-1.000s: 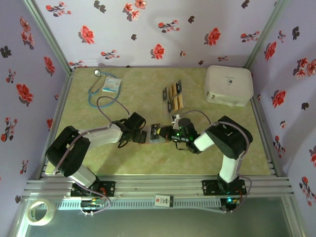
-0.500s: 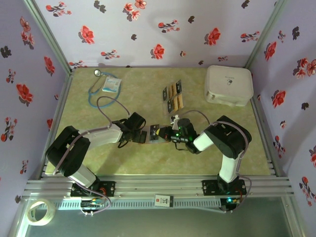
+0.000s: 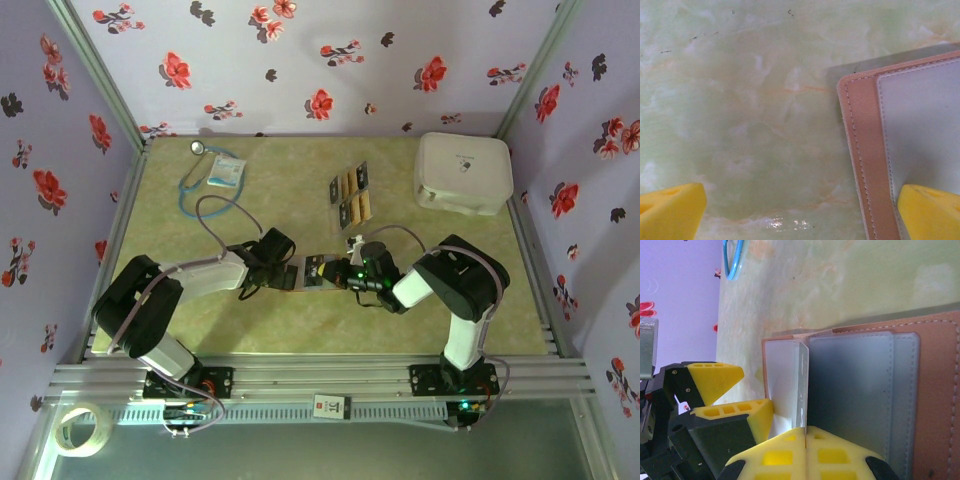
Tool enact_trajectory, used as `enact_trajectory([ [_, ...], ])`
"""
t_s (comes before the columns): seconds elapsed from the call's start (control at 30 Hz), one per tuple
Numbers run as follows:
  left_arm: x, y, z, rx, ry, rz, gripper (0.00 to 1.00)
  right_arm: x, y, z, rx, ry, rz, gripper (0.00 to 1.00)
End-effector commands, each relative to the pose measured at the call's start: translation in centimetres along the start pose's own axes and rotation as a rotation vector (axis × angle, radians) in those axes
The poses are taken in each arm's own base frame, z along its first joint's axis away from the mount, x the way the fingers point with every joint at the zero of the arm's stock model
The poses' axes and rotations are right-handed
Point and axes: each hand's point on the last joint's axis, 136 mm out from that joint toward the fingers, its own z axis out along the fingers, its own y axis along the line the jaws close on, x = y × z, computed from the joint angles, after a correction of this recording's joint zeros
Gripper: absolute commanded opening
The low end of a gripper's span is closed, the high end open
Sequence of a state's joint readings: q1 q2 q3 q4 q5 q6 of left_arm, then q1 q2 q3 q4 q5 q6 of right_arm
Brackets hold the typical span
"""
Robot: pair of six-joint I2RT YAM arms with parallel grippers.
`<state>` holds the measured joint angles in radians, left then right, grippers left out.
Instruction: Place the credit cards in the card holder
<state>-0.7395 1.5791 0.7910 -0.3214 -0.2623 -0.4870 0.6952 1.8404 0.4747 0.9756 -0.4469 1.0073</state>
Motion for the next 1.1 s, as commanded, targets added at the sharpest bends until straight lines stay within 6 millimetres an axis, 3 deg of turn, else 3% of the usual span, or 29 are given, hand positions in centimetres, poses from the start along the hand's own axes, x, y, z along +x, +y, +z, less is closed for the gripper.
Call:
enact_trajectory([
  [0.0, 1.2, 0.6, 0.7, -0.035, 0.029, 0.011, 1.00, 0.7, -0.3, 0.4, 0.007, 0.028, 0.016, 0.00],
  [0.33, 1.3, 0.6, 0.7, -0.033, 0.031, 0.008, 1.00, 0.4, 0.3, 1.2, -0.013, 0.045, 0.018, 0.00],
  [1.07, 1.3, 0.6, 0.8, -0.033, 0.032, 0.012, 1.00, 1.3, -0.7, 0.7, 0.003, 0.056, 0.037, 0.00],
])
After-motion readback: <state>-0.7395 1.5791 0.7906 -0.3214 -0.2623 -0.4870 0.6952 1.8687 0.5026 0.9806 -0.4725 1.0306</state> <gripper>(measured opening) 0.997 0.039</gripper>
